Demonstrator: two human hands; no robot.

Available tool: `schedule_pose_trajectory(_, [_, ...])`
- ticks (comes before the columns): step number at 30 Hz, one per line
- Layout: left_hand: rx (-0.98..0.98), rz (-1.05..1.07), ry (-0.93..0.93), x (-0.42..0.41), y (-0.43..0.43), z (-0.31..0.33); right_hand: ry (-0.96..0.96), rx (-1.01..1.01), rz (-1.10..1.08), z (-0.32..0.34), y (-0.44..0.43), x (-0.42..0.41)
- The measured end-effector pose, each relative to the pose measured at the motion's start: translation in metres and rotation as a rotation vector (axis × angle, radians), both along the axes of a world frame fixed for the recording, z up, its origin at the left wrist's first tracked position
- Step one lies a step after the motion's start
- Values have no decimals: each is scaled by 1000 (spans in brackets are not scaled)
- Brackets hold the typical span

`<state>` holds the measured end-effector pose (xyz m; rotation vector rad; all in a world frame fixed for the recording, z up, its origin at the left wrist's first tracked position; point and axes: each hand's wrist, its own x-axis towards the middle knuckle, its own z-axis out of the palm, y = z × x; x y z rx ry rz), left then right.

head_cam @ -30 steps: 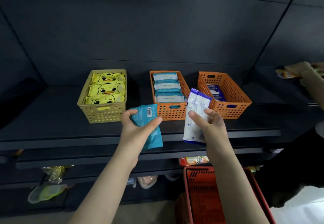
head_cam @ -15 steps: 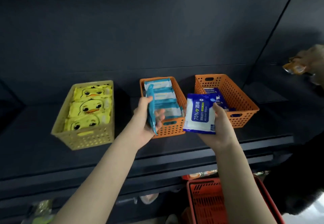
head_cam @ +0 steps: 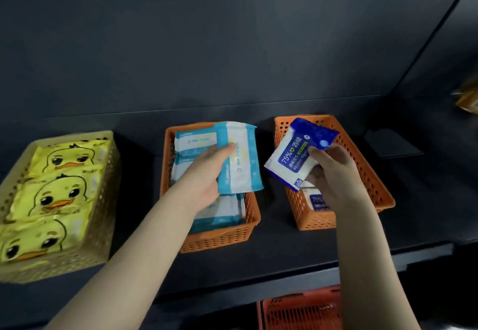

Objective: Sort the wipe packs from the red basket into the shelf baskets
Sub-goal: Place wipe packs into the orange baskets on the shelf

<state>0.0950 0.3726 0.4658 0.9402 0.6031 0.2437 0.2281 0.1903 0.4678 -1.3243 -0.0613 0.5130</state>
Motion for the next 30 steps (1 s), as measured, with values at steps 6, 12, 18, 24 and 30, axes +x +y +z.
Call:
schedule_pose_trajectory(6, [89,20,72,25,4,-21,-82,-109,-217,-10,-16,29])
schedule_pose_trajectory(12, [445,302,92,49,7,-36,-139,-169,-239,-17,-41,58])
schedule_pose_trajectory(18, [528,312,-41,72,17,-43,-180,-385,-93,-42,-35,77])
schedule_pose_trajectory(24, [484,324,-62,78,23,-61,-220,-702,-71,-67,-32,86])
schedule_pose_trajectory(30, [429,327,-78,80,24,-62,-512,-1227,155,-63,-25,79])
